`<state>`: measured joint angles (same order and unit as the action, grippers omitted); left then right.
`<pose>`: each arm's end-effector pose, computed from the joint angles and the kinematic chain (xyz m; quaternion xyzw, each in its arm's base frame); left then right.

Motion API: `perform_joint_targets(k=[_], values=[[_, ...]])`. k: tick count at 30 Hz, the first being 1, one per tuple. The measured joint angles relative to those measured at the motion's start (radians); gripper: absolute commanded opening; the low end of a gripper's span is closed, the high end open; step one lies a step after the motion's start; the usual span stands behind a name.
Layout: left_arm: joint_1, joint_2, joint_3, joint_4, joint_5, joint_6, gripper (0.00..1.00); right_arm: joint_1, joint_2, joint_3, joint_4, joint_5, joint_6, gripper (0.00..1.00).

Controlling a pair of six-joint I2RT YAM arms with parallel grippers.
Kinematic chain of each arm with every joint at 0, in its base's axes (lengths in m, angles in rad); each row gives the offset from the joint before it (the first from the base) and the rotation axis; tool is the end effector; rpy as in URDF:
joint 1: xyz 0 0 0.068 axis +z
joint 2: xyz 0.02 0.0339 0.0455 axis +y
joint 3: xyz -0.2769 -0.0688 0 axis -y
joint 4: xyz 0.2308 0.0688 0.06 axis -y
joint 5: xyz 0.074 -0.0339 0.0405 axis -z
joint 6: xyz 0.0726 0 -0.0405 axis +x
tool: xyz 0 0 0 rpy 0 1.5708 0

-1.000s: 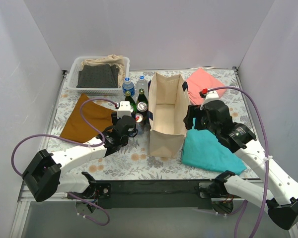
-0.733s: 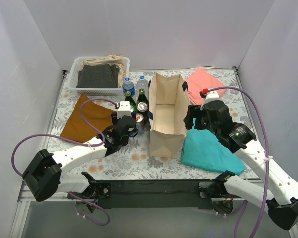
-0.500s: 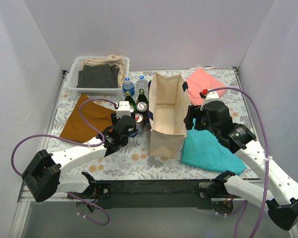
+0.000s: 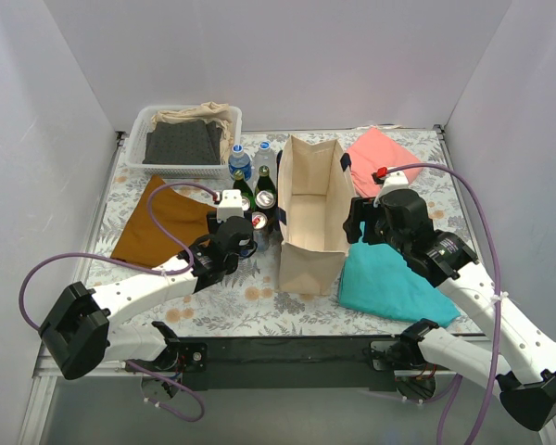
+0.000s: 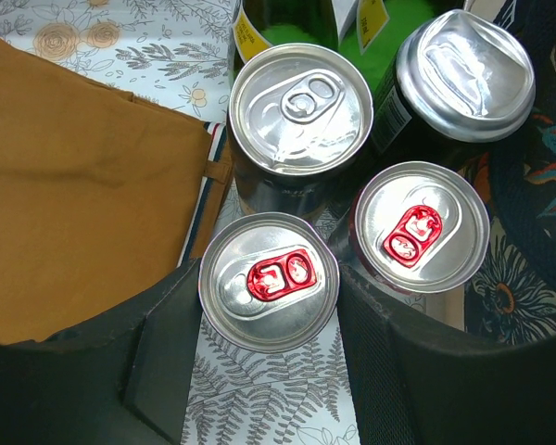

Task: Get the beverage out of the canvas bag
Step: Place the drink at the center of the board.

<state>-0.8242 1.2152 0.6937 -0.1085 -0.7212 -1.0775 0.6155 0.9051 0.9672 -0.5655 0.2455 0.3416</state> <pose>0.2100 -0.1564 0.2344 -0.2640 0.8072 -0.1624 0.5024 0.1752 0.1023 0.3358 -0.0549 0.8550 0.1389 0.4967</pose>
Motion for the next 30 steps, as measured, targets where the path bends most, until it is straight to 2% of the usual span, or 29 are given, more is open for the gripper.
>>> perform_joint_targets(k=[30], values=[[-0.003, 0.013, 0.007, 0.003, 0.006, -0.058, 0.57, 0.000, -0.001, -0.001, 0.000, 0.003, 0.000, 0.79]])
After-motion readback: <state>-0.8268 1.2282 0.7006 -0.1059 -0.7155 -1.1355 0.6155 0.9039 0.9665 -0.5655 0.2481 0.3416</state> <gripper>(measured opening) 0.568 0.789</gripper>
